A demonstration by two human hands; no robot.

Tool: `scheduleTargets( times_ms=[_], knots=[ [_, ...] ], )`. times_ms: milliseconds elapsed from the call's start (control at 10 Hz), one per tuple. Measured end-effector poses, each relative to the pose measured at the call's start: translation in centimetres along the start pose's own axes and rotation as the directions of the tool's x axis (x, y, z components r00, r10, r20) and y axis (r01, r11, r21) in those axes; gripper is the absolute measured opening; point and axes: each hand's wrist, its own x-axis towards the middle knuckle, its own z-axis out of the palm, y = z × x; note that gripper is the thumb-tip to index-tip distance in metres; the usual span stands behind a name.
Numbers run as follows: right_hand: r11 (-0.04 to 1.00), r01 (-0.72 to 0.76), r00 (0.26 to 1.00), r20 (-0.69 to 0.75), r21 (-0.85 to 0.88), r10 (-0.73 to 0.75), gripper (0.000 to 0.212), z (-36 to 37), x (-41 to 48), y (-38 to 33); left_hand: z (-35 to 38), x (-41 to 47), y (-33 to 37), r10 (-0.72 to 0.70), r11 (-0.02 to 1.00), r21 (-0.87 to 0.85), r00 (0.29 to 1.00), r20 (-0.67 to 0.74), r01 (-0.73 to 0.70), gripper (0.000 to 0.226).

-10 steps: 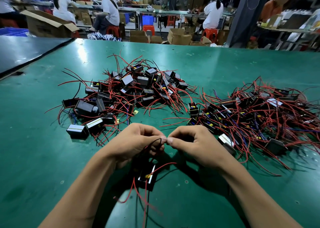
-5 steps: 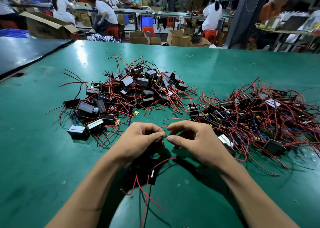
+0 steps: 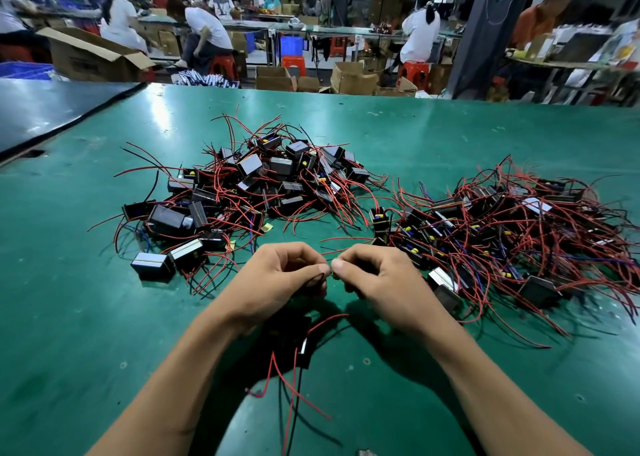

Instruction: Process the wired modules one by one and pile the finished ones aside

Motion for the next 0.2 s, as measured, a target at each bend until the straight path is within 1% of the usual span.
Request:
scheduleTargets(
  times_ms=[100,200],
  knots=[
    [0.838,-0.451,0.892,0.116,0.306,0.437,0.028,0.47,0.47,-0.27,0.54,0.30,-0.26,0.112,0.957,0.270,0.994,-0.019,-0.103,0.009],
    [0.756,-0.579,0.815,0.190,0.306,0.547,0.031,-0.44,0.30,-0.97,1.40,0.40,-0.69,0.142,0.920,0.378,0.987,-0.069,-0.106,0.011]
  ],
)
